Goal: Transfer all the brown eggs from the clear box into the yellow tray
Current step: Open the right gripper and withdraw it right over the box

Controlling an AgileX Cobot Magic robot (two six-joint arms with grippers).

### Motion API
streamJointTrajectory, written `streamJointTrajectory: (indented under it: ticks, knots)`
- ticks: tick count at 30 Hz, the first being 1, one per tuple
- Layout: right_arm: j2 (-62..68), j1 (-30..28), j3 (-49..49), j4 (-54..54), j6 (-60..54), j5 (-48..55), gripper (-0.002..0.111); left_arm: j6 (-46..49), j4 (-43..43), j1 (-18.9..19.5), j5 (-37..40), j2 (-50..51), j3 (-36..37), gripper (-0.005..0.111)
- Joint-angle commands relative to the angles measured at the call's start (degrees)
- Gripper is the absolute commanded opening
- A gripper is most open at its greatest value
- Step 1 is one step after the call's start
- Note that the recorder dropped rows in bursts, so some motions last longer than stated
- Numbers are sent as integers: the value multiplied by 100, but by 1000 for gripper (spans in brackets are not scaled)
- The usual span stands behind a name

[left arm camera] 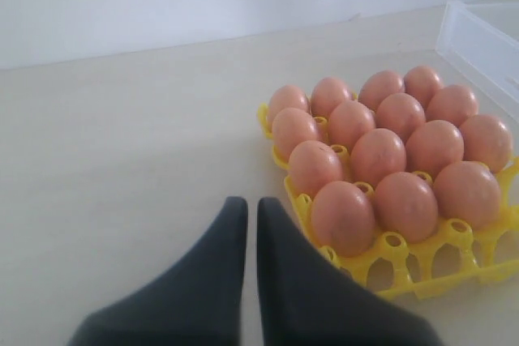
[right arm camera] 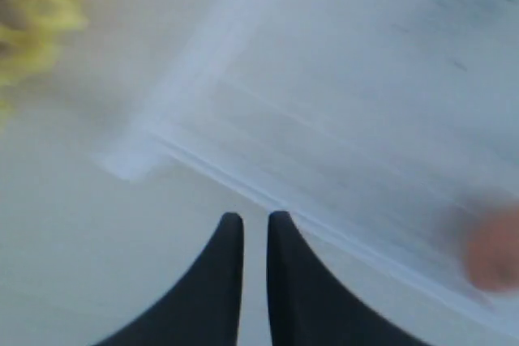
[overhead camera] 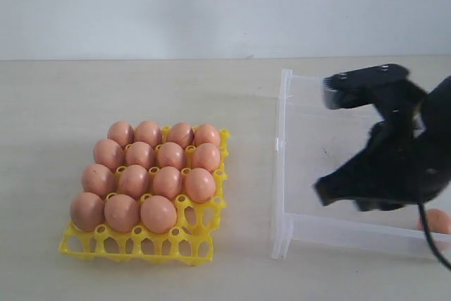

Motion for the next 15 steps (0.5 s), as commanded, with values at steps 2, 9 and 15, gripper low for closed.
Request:
streamJointTrajectory:
  ticks: [2,9,15]
  knots:
    - [-53,-584,-267,-1778,1152,1429,3,-45,9,-26,-19,-15,15,4]
    - [-53,-675,-267,-1720,2006,1214,38,-45,9,-152,-19,-15,15,4]
    - [269,-724,-267,-1637,2731,900,38,-45,9,-464,-19,-15,15,4]
